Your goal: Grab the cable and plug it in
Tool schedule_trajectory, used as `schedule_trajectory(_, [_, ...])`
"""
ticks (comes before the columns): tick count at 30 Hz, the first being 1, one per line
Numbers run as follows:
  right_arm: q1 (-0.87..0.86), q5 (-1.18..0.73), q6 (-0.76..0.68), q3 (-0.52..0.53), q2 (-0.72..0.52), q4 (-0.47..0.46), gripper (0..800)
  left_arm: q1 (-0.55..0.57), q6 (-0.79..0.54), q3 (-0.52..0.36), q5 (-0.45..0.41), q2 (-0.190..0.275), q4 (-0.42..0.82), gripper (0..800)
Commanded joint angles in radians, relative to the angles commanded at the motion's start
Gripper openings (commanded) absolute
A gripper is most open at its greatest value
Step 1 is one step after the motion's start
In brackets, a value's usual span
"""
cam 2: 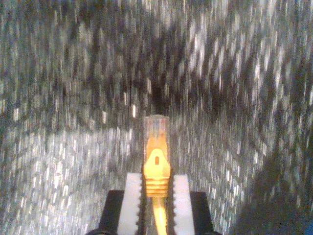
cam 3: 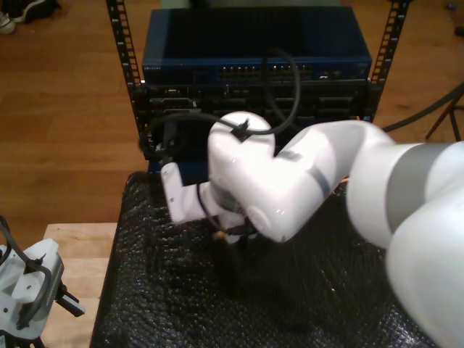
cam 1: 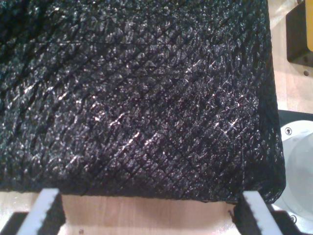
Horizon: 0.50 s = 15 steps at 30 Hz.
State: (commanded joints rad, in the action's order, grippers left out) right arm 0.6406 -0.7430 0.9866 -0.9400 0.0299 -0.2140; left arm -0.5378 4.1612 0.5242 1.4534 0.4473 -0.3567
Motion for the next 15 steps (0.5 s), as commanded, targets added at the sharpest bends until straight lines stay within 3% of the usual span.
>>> schedule_trajectory(6, [-0.037, -0.098, 0.006, 0.006, -0.095, 0.106, 7, 0.005, 0.023, 0.061, 0.071, 0.005, -0.028, 800])
schedule_trajectory(15, [-0.100, -0.212, 0.063, -0.002, -0.206, 0.249, 7, 0.029, 0.029, 0.187, 0.213, -0.012, -0.219, 800])
